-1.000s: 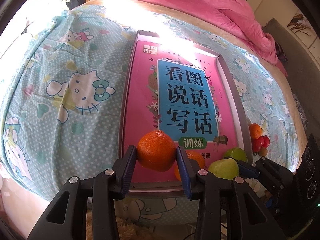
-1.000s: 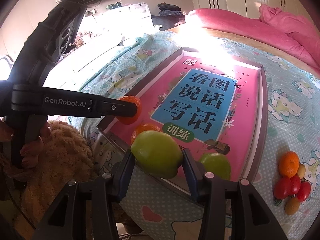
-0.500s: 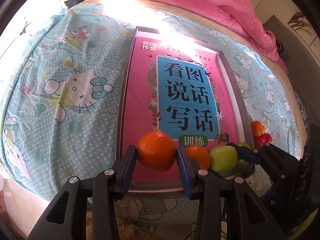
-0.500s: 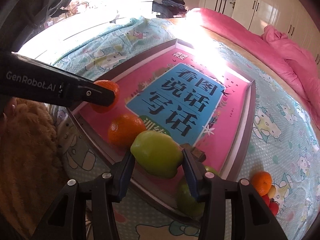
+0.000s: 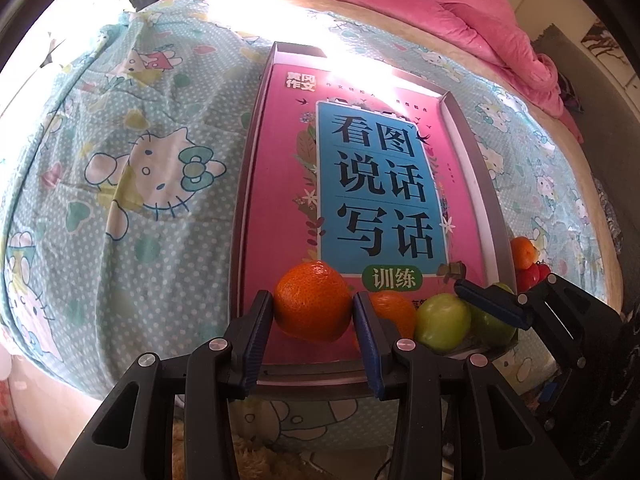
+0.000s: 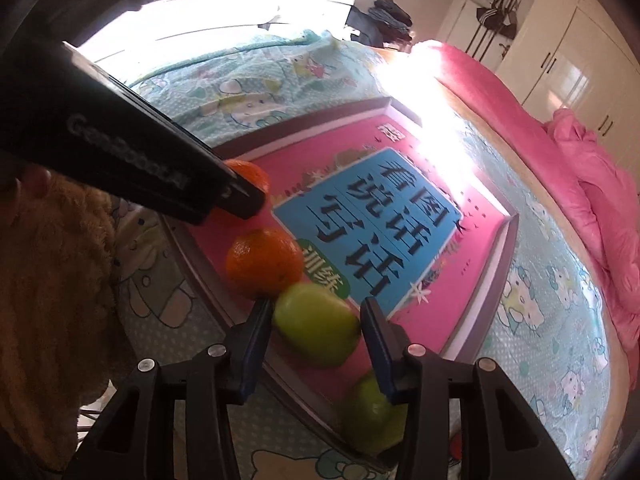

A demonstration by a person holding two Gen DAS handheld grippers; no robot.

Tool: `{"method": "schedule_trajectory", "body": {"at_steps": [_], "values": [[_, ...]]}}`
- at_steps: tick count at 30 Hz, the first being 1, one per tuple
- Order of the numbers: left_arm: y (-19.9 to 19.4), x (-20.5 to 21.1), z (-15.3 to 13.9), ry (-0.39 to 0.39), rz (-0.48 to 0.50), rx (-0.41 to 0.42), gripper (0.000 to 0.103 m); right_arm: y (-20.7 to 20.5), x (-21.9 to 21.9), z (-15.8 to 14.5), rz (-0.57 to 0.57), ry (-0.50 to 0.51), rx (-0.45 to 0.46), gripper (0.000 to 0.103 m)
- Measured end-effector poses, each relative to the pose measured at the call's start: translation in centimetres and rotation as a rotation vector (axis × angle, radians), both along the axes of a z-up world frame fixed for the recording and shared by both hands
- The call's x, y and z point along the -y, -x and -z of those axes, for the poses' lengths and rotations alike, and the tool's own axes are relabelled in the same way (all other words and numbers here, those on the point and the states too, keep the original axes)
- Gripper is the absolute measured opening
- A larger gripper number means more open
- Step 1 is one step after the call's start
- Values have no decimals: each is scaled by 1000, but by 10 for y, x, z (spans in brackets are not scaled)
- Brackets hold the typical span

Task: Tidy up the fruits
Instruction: 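Lower the orange with the left tool while the right tool lowers the pear beside the placed fruit, then open the left tool to set the orange on the workbook while the right tool releases the pear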

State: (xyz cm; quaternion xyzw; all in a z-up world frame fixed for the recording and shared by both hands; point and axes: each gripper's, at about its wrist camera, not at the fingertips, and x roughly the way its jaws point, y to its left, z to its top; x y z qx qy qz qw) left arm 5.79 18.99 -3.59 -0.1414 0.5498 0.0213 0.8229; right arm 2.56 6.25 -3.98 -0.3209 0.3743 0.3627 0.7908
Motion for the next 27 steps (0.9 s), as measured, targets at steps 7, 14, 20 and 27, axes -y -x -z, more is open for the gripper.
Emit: {"method": "schedule_trajectory", "body": {"at_steps": [7, 14, 20, 27], "values": [[0, -1, 2, 1, 0, -7, 43, -3, -2, -9, 16, -78, -68, 47], [-2, -1, 3, -3, 5, -13, 43, -10, 14, -13, 77, -166, -160, 47], [-4, -2, 6, 2, 1, -18, 43, -15, 28, -13, 112, -235, -215, 47], [-4, -2, 7, 0, 2, -25, 47, -19, 40, -12, 150, -290, -263, 47]]}}
